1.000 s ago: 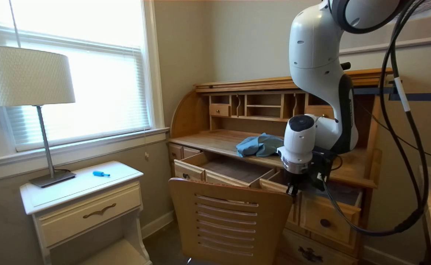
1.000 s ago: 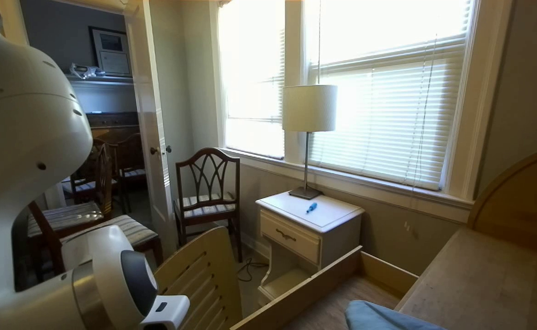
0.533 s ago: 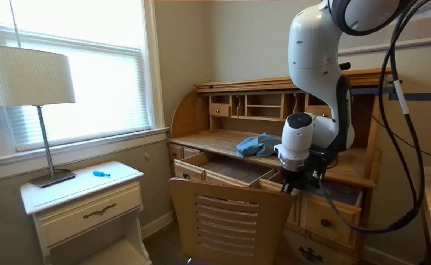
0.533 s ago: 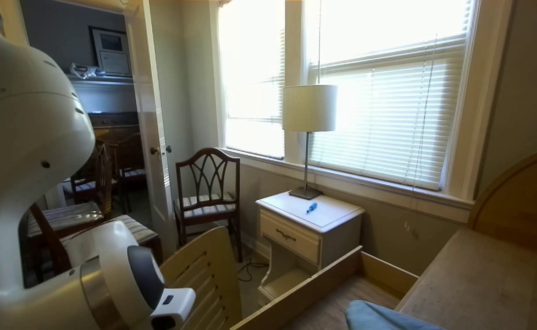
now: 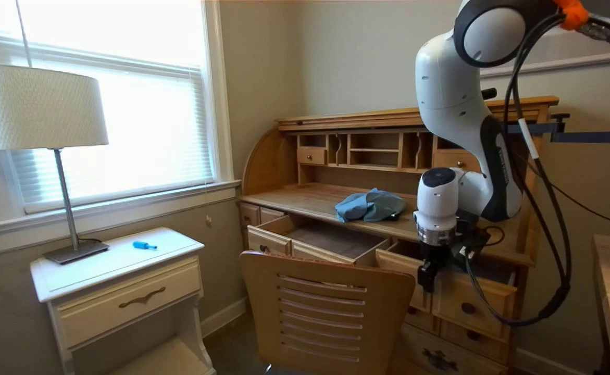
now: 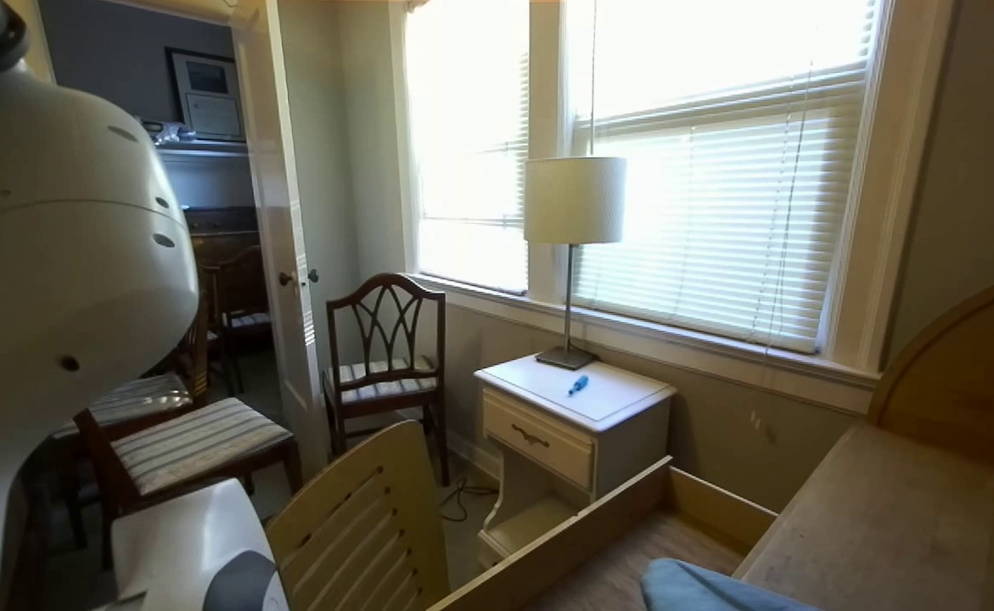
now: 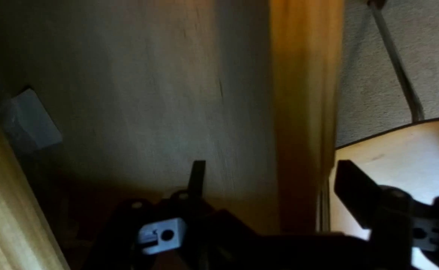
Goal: Open the topmost drawer on the right.
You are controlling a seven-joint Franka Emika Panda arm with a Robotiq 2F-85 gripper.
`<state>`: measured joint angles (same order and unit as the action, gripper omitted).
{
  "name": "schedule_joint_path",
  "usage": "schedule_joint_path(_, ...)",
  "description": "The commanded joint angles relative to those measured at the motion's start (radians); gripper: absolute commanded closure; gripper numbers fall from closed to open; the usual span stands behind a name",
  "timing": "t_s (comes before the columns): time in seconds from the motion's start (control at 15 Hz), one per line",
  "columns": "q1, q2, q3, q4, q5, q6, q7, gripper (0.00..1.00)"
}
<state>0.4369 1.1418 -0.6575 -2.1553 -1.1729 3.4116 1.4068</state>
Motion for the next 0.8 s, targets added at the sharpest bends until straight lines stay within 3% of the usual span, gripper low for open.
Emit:
schedule_joint_path(0.0, -0.171, 0.000, 0.102, -0.009, -0.064, -0.072, -0.011, 0.41)
schedule_joint_path(0.27, -0.233, -0.042, 0.147, -0.010, -0.134, -0.068, -0.045, 0.71)
schedule_joint_path(0.53, -0.163, -0.124, 0.139, -0.027, -0.156, -0.125, -0.076, 0.95)
schedule_joint_path(0.6, -0.135, -0.145, 0.136, -0.039, -0.157, -0.152, -0.089, 0.98)
schedule_joint_path(0.73, -0.101, -0.167, 0.135, -0.049, -0.159, -0.181, -0.124, 0.94)
